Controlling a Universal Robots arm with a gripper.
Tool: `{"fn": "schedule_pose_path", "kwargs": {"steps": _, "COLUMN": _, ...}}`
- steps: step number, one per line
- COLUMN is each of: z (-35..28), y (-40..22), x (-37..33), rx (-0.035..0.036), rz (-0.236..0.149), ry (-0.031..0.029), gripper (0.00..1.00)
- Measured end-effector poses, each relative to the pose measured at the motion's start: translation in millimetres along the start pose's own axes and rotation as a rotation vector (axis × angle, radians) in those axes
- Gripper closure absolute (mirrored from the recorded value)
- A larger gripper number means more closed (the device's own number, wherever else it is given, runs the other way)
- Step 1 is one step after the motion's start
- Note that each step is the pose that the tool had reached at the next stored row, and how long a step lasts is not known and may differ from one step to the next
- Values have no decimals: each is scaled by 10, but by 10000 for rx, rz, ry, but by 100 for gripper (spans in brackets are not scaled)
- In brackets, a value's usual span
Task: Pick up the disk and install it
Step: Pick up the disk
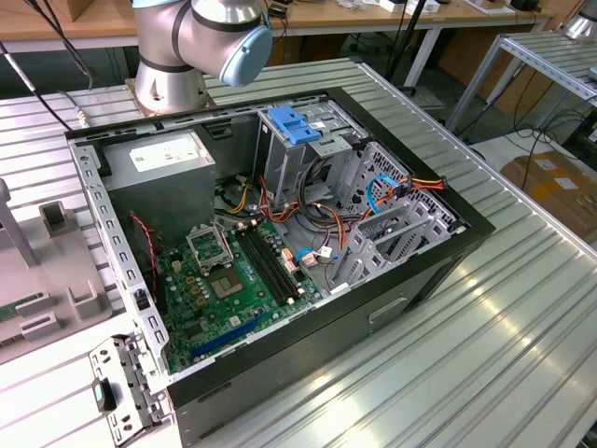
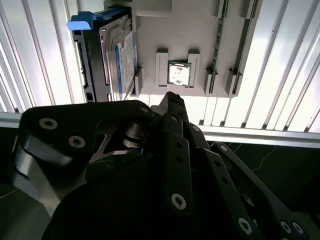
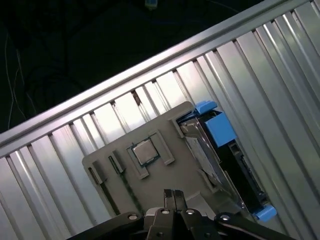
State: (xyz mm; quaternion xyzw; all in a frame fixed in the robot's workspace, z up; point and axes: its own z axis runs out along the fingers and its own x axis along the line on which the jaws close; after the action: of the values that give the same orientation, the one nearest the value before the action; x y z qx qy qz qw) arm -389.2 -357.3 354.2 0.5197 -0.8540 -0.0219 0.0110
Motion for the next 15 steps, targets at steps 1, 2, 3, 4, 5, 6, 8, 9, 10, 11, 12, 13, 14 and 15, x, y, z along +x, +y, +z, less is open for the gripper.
{"fn": "schedule_pose_path", "kwargs": {"steps": 1, "z": 0, "y": 0, "x": 0, "rx": -1, "rz": -67, "ry": 4, "gripper": 89}}
{"fn": "schedule_pose_path", "kwargs": {"steps": 2, "z": 0, "y": 0, "x": 0, "rx": -1, "rz": -125, "ry": 7, "gripper": 89}}
{"fn": "schedule_pose_path", "kwargs": {"steps": 3, "z": 0, "y": 0, "x": 0, "rx": -1, "rz": -185, "ry": 10, "gripper": 89}}
{"fn": "schedule_pose_path", "kwargs": {"steps": 4, "z": 0, "y": 0, "x": 0, "rx": -1, "rz": -243, "ry": 13, "gripper": 89}}
{"fn": "schedule_pose_path", "kwargs": {"steps": 5, "z": 0, "y": 0, "x": 0, "rx": -2, "rz": -323, "ry": 16, "gripper": 89}}
{"fn": "schedule_pose_path", "kwargs": {"steps": 6, "z": 0, "y": 0, "x": 0, "rx": -2, "rz": -379, "ry": 19, "gripper": 89}}
{"fn": "schedule_pose_path", "kwargs": {"steps": 8, "z": 0, "y": 0, "x": 0, "rx": -2, "rz": -532, "ry": 27, "gripper": 89}}
{"fn": "schedule_pose_path", "kwargs": {"steps": 9, "z": 0, "y": 0, "x": 0, "rx": -3, "rz": -616, "ry": 30, "gripper": 89}}
{"fn": "schedule_pose_path", "kwargs": {"steps": 10, "z": 0, "y": 0, "x": 0, "rx": -3, "rz": -678, "ry": 34, "gripper": 89}}
{"fn": "schedule_pose_path", "kwargs": {"steps": 11, "z": 0, "y": 0, "x": 0, "rx": -3, "rz": -792, "ry": 39, "gripper": 89}}
{"fn": "schedule_pose_path", "kwargs": {"steps": 12, "z": 0, "y": 0, "x": 0, "rx": -4, "rz": -915, "ry": 46, "gripper": 89}}
{"fn": "schedule_pose_path", "kwargs": {"steps": 13, "z": 0, "y": 0, "x": 0, "rx": -4, "rz": -1039, "ry": 51, "gripper": 89}}
{"fn": "schedule_pose_path", "kwargs": {"steps": 14, "z": 0, "y": 0, "x": 0, "rx": -5, "rz": -1151, "ry": 57, "gripper": 89}}
{"fn": "schedule_pose_path", "kwargs": {"steps": 15, "z": 0, "y": 0, "x": 0, "rx": -5, "rz": -1221, "ry": 60, "gripper": 89}}
